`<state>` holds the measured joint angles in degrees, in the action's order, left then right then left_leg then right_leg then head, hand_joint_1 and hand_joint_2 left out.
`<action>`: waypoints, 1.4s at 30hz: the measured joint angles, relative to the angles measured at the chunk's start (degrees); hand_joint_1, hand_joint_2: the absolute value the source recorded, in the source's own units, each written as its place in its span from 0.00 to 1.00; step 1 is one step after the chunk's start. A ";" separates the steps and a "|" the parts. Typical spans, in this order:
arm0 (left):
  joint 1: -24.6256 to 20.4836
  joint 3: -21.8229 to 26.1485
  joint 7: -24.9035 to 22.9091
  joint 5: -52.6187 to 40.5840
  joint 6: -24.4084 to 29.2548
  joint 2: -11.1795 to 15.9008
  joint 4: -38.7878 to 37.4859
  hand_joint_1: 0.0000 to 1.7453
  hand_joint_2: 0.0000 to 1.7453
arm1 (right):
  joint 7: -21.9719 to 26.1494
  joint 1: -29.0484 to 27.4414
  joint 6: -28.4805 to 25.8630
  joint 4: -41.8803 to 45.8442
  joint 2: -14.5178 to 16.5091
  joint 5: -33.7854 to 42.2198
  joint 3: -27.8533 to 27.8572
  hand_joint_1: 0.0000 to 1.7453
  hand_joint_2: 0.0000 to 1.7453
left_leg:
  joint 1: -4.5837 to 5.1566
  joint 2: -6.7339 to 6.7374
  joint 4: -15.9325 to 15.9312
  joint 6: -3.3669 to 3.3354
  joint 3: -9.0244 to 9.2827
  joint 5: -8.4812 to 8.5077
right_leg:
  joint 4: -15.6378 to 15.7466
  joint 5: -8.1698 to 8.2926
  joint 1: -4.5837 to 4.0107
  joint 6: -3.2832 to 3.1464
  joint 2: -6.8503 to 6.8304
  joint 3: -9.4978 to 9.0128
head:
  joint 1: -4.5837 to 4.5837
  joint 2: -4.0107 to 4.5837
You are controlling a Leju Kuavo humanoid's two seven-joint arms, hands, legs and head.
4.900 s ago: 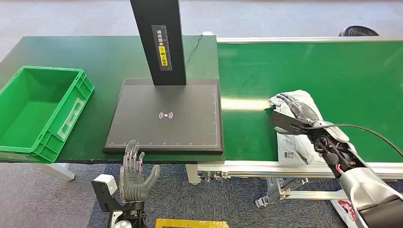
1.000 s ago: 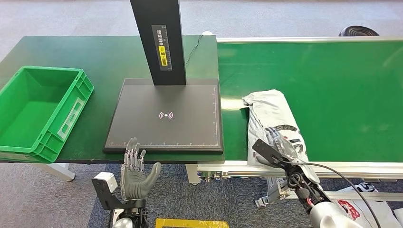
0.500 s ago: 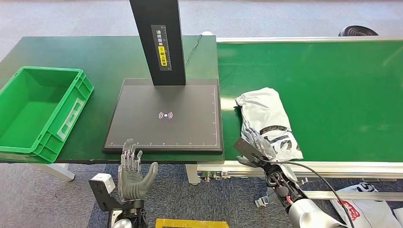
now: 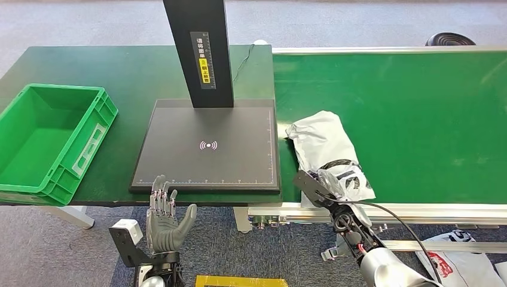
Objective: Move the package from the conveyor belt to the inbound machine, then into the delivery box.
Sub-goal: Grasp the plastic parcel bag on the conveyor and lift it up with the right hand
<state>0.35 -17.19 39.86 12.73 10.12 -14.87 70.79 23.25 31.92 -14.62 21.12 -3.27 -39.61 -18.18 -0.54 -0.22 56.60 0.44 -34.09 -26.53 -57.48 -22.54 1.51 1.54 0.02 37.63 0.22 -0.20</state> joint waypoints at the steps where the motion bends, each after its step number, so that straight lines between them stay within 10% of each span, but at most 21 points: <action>1: 0.01 0.01 -0.07 -0.01 0.00 -0.01 0.08 0.00 1.00 | 0.25 0.07 0.32 -0.01 -0.01 0.19 0.19 0.99 1.00 | 0.00 0.00 0.00 0.00 0.00 0.00 | 0.00 0.00 0.00 0.00 0.00 0.00 | 0.00 0.00; 42: 0.19 0.91 -0.34 -0.54 -0.84 -0.48 0.26 0.00 1.00 | 12.60 4.81 3.33 5.19 0.50 7.77 6.04 1.00 1.00 | 0.01 -0.06 0.01 0.00 -0.03 0.01 | 0.00 0.01 0.02 0.00 -0.01 -0.02 | 0.00 0.00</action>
<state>0.54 -16.28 39.52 12.19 9.28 -15.34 71.06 35.85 36.74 -11.29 26.31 -2.77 -31.84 -12.14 -0.53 -0.28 56.61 0.44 -34.12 -26.52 -57.49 -22.53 1.53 1.54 0.01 37.60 0.22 -0.20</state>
